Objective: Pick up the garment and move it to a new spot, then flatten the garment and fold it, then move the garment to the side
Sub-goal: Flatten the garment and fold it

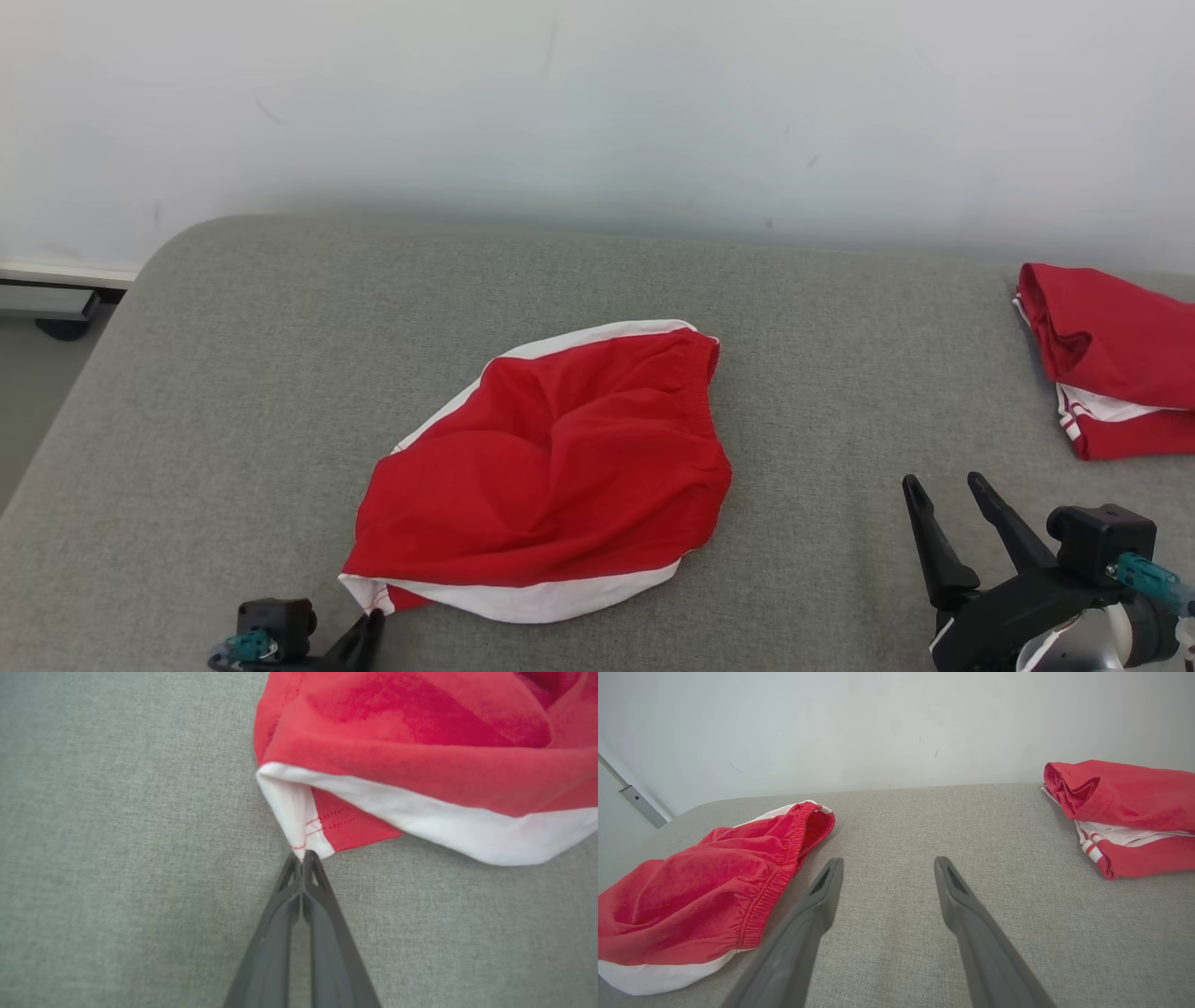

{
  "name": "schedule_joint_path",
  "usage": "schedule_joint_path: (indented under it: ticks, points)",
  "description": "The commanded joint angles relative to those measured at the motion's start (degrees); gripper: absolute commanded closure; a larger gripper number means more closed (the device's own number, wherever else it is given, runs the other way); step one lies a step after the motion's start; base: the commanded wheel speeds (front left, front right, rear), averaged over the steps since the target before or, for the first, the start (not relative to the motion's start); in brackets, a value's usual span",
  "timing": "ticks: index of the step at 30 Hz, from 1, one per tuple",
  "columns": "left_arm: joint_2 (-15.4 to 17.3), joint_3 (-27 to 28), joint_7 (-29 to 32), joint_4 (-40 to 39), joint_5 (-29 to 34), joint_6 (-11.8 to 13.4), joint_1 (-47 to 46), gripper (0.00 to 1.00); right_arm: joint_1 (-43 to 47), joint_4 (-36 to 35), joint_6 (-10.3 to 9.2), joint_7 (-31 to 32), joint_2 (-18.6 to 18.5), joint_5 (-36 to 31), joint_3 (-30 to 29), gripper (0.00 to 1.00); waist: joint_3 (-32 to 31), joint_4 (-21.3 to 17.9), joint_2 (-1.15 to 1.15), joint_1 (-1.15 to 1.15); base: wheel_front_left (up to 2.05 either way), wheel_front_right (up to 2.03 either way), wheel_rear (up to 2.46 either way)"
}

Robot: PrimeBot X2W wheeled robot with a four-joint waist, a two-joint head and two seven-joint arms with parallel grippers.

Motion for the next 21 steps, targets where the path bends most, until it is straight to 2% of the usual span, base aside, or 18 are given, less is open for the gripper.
schedule_joint_path:
  ticks: [1, 8, 13, 16, 21]
  points:
    - [0.1, 0.5, -0.5, 0.1, 0.1, -0.4, -0.8, 1.00, 0.3, -0.2, -0.06, -0.1, -0.3, 0.0, -0.2, 0.00, -0.3, 0.6, 0.00, 0.00, 0.00, 0.00, 0.00]
    - [3.7, 0.9, -1.0, -1.9, 3.0, 2.3, -2.1, 1.00, 0.8, 0.3, -0.06, -0.3, 0.0, 0.5, 0.2, 0.00, -1.2, 3.1, 0.00, 0.00, 0.00, 0.00, 0.00]
    - [8.0, 0.7, -0.1, -6.5, 5.4, 6.9, -2.6, 1.00, 0.8, 0.7, -0.06, -0.7, 0.1, 0.7, 0.5, 0.00, -1.9, 4.2, 0.00, 0.00, 0.00, 0.00, 0.00]
    - [10.2, 0.4, 0.9, -9.8, 6.0, 8.7, -1.5, 1.00, 0.8, 0.9, -0.06, -0.8, 0.2, 0.7, 0.7, 0.00, -2.0, 4.5, 0.00, 0.00, 0.00, 0.00, 0.00]
    - [11.2, -0.2, 2.0, -12.3, 5.2, 8.4, 0.3, 1.00, 0.7, 1.3, -0.06, -0.9, 0.3, 0.8, 1.2, 0.00, -1.9, 4.2, 0.00, 0.00, 0.00, 0.00, 0.00]
